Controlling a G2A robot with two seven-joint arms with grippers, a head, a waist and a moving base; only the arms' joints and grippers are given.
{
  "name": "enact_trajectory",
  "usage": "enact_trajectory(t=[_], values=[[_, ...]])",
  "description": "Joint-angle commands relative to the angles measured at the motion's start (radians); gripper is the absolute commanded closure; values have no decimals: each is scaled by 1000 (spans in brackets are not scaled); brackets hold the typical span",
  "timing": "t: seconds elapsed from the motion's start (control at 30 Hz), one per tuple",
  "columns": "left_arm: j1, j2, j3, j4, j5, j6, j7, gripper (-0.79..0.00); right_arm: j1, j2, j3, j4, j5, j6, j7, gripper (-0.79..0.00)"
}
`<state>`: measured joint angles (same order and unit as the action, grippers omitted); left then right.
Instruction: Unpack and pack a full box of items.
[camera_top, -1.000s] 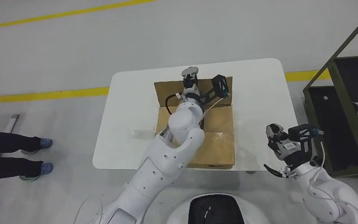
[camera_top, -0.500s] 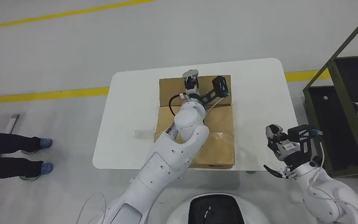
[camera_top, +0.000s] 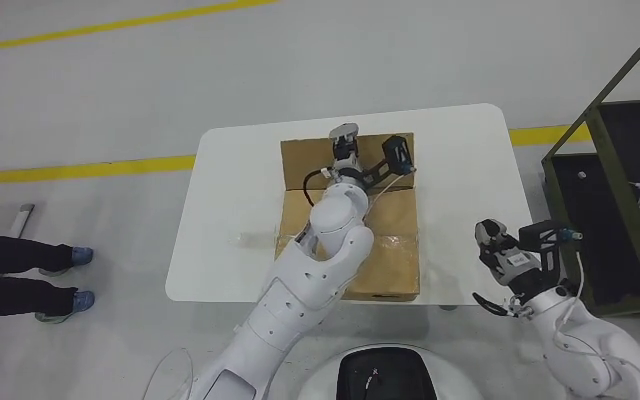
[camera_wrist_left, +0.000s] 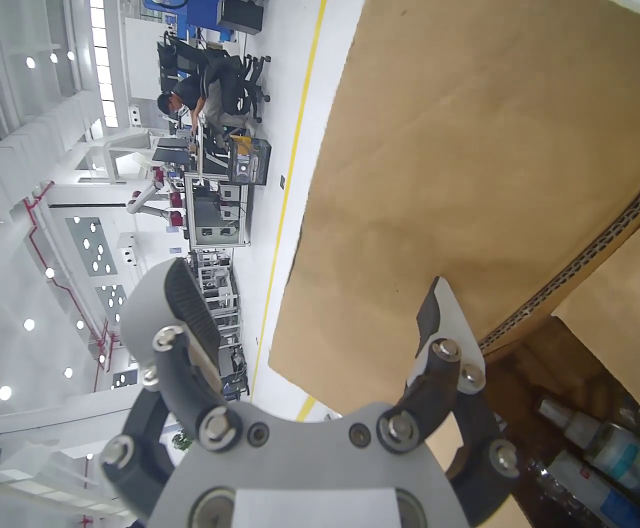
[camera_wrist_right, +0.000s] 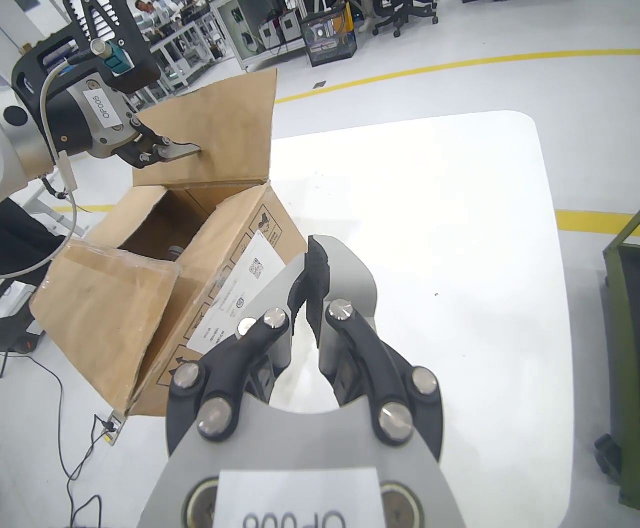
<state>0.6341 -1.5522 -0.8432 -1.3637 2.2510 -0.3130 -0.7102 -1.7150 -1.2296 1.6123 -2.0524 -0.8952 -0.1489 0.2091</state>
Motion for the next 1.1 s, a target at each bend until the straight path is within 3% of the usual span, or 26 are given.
enact_trajectory(t=[0.0, 0.23, 0.4, 0.53, 0.6, 0.9, 1.07], values=[[35, 9, -40, -88, -9, -32, -9, -785, 0, 0, 13, -5, 54, -21, 7, 0], [243, 40, -175, -413, -99, -131, -17, -785, 20, 8, 57, 21, 317, -169, 112, 0], [402, 57, -276, -597, -214, -181, -17, -785, 59, 19, 72, 62, 460, -310, 228, 0], [518, 74, -327, -726, -209, -232, -2, -785, 87, 31, 78, 90, 513, -420, 324, 0], [584, 80, -356, -784, -231, -227, 5, -785, 91, 33, 82, 92, 499, -427, 337, 0], [820, 108, -485, -944, -267, -242, 122, -785, 91, 33, 82, 92, 499, -427, 337, 0], [857, 110, -511, -949, -283, -189, 164, -785, 122, 35, 69, 111, 538, -379, 342, 0]])
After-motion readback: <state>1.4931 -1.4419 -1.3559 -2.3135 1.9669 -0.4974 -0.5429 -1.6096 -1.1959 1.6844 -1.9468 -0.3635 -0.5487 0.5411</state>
